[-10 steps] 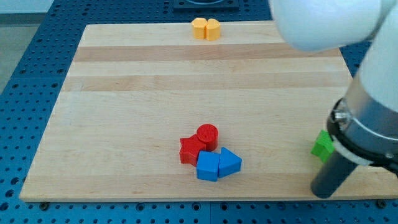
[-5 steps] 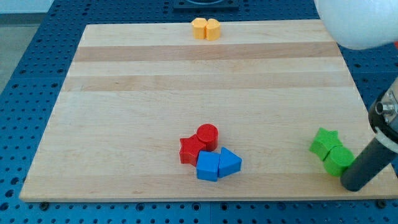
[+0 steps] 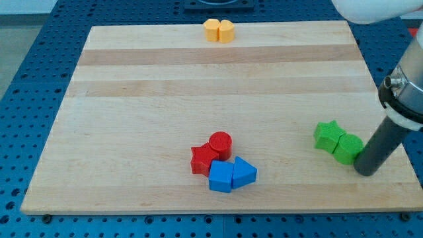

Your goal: Place the green circle on top of the green star

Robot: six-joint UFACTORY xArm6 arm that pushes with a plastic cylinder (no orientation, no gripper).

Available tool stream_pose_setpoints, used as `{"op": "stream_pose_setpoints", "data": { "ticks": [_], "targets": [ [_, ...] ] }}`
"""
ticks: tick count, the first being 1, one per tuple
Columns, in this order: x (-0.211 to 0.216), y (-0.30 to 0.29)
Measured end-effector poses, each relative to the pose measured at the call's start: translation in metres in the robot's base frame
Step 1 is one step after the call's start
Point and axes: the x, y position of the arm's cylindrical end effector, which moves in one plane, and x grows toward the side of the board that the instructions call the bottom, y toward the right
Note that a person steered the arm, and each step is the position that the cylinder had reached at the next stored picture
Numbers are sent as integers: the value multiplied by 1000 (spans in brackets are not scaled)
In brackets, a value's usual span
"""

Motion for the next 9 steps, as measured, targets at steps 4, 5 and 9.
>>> {"op": "stream_pose_setpoints", "data": {
  "ticks": [4,5,9],
  "targets": [
    [-31,-46],
    [-32,-48],
    [-47,-16]
  ]
}}
